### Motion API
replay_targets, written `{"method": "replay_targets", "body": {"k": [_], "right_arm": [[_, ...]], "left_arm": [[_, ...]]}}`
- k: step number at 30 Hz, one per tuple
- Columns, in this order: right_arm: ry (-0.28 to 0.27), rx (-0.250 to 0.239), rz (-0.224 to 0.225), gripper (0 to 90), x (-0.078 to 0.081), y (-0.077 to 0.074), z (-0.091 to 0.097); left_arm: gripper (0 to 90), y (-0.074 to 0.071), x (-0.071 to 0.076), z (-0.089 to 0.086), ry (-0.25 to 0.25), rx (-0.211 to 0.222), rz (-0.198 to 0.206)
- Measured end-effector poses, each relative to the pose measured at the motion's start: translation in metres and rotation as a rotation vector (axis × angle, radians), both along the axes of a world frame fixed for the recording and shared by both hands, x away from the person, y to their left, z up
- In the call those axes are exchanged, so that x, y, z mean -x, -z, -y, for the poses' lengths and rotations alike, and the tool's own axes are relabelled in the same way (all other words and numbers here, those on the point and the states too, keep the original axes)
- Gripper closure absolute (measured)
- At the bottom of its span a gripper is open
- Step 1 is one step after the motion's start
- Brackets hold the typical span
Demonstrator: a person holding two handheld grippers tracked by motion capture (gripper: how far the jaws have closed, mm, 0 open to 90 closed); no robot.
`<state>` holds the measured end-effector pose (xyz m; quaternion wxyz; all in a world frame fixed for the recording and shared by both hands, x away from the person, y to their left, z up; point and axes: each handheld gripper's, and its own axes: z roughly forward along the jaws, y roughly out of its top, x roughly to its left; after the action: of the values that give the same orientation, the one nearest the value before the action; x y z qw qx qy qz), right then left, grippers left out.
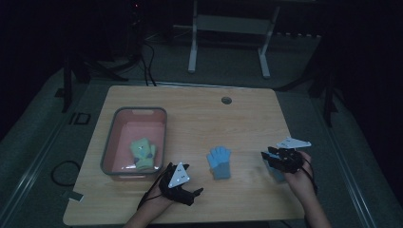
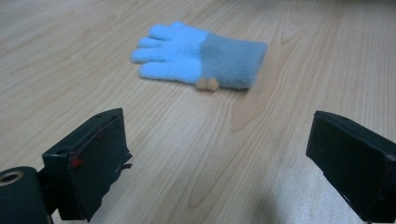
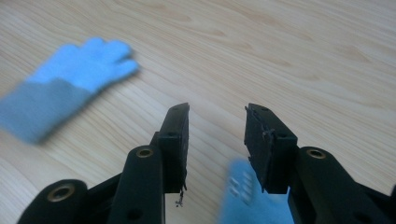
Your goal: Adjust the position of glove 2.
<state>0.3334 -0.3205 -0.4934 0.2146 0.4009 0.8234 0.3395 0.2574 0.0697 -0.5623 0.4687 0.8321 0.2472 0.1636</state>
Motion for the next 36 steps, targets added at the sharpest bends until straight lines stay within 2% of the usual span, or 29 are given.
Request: {"method": "replay_targets", "body": {"k": [1,5,7,10,16,17,22,24,27,30,36], "right_arm": [[0.006,0.008,0.007,59.5,0.001,0.000,0.008],[0.017,0.008,-0.011,59.5,0.003,0.003,0.032],[0.002,0.006,-0.028,59.4,0.005,0.009,0.041],[-0.017,0.031,-0.062,59.6,0.007,0.024,0.048],[-0.002,0.072,-0.109,60.0,0.006,0.046,0.055],[-0.006,0.066,-0.096,60.4,0.006,0.048,0.055],[0.000,0.024,-0.092,67.0,0.007,0.051,0.058],[0.004,0.012,-0.087,73.5,0.008,0.052,0.058],[0.014,0.021,-0.070,81.2,0.011,0.053,0.054],[0.053,0.029,-0.057,83.9,0.013,0.054,0.050],[0.164,-0.013,-0.064,86.4,0.016,0.049,0.043]], "left_arm": [[5.7,0.000,0.000,0.000,0.002,-0.004,0.002],[5.7,0.001,0.001,0.002,0.009,-0.014,0.003],[5.6,0.002,0.000,0.002,0.009,-0.018,0.002],[5.7,0.002,0.000,0.003,0.010,-0.017,0.000],[5.6,0.003,0.000,0.003,0.011,-0.021,0.000],[5.6,0.003,0.000,0.003,0.011,-0.022,0.000],[5.7,0.004,0.000,0.004,0.014,-0.027,-0.002],[5.7,0.004,0.001,0.004,0.015,-0.028,0.000],[5.7,0.004,0.000,0.004,0.020,-0.031,-0.002],[5.7,0.004,0.000,0.004,0.020,-0.027,-0.002],[5.7,0.004,0.000,0.004,0.019,-0.031,-0.003]]}}
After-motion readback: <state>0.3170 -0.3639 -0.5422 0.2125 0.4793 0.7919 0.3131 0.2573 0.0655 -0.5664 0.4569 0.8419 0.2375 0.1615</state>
